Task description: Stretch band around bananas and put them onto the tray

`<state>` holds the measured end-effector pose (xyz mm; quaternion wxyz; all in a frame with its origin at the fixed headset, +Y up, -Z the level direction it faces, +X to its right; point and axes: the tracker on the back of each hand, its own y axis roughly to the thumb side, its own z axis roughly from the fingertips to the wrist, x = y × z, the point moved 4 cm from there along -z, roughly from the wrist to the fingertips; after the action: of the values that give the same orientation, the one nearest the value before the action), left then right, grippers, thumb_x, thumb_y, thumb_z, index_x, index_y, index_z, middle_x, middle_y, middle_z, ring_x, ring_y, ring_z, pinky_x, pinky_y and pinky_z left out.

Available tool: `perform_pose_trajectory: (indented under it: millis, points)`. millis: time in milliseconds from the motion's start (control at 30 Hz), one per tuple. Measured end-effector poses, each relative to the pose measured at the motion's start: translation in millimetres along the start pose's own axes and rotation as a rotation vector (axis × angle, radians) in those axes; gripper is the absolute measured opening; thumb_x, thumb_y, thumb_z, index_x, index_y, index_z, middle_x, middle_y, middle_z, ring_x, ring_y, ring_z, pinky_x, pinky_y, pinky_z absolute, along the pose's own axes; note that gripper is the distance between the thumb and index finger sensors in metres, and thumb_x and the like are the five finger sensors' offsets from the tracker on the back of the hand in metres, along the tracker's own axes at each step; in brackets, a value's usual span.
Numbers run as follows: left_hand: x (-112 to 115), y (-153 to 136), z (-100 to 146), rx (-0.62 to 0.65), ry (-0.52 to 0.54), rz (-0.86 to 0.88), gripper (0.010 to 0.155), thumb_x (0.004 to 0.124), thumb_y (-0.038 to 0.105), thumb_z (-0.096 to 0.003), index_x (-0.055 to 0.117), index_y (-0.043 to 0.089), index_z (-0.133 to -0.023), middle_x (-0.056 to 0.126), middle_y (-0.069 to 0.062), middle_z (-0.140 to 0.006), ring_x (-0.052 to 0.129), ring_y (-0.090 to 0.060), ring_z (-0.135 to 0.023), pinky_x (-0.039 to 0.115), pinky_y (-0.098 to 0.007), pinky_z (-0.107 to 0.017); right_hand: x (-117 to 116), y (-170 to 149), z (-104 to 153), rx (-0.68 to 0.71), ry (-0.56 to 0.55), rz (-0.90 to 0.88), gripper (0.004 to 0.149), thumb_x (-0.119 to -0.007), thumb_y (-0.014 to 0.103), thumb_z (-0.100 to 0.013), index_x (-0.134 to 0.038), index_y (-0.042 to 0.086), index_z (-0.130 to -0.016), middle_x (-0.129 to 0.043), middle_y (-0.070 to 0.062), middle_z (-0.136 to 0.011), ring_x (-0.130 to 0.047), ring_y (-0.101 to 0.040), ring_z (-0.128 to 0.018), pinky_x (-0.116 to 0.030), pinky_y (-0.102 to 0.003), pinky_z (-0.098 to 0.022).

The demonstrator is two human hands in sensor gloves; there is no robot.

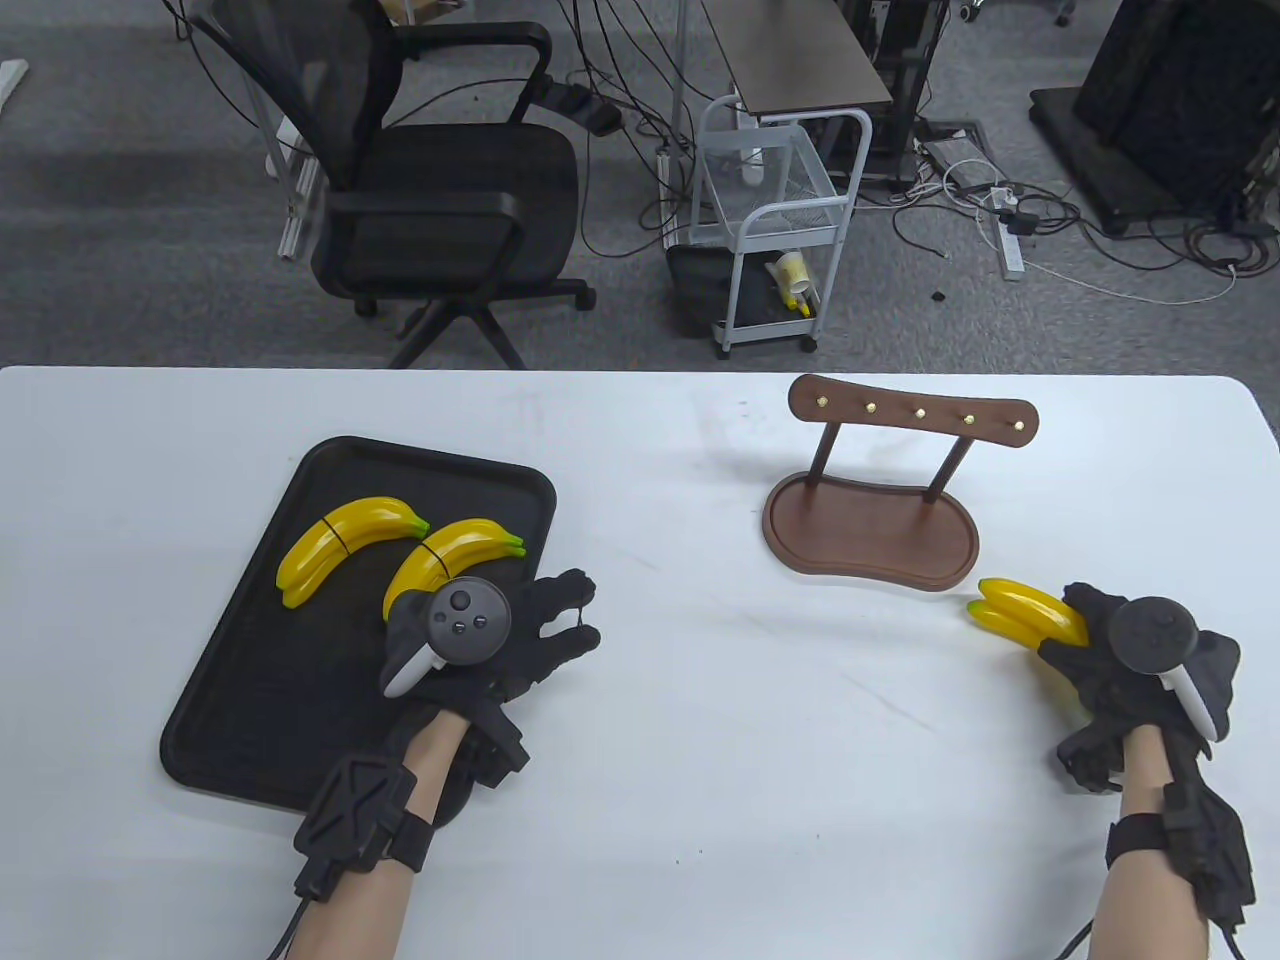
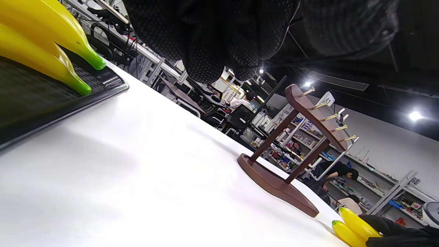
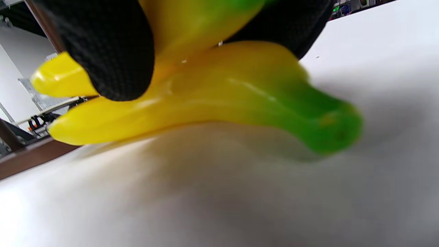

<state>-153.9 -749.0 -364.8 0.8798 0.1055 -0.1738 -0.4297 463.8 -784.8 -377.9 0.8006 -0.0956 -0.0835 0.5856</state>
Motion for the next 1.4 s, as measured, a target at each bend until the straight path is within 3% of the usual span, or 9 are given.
perform_pose_trajectory:
  millis: [500, 933, 1400]
  points:
    - [0.0, -0.3, 0.1, -0.002, 0.006, 0.0, 0.065, 0.07, 0.057, -0.0487, 0.061, 0.027, -0.106, 0.075, 0.002, -0.11, 0.081, -0.025, -0.103, 0.064, -0.046, -0.08, -8.4, 9.2, -0.5, -0.025, 0.0, 0.152, 0.069, -0.091, 0.035, -0.046, -0.059, 0.017, -0.104, -0.077, -0.008, -0.102, -0.092, -0.034, -0.078, -0.08, -0.049, -0.056]
    - [-1.4, 0.9, -0.4, 0.005, 0.01, 0.003, 0.065, 0.071, 0.057, -0.0488, 0.06, 0.026, -0.106, 0.075, 0.002, -0.111, 0.081, -0.025, -0.103, 0.064, -0.046, -0.081, -6.8, 12.9, -0.8, -0.026, -0.036, 0.149, 0.068, -0.096, 0.032, -0.042, -0.065, 0.016, -0.101, -0.083, -0.009, -0.099, -0.098, -0.036, -0.073, -0.083, -0.05, -0.052]
    - [-2.4, 2.1, -0.7, 0.012, 0.013, 0.005, 0.065, 0.07, 0.057, -0.0491, 0.06, 0.027, -0.106, 0.075, 0.002, -0.111, 0.081, -0.025, -0.103, 0.064, -0.046, -0.081, 13.1, 67.2, 5.4, 0.118, -0.103, 0.093, 0.069, -0.096, 0.034, -0.041, -0.066, 0.015, -0.1, -0.08, -0.011, -0.099, -0.093, -0.036, -0.076, -0.083, -0.048, -0.052]
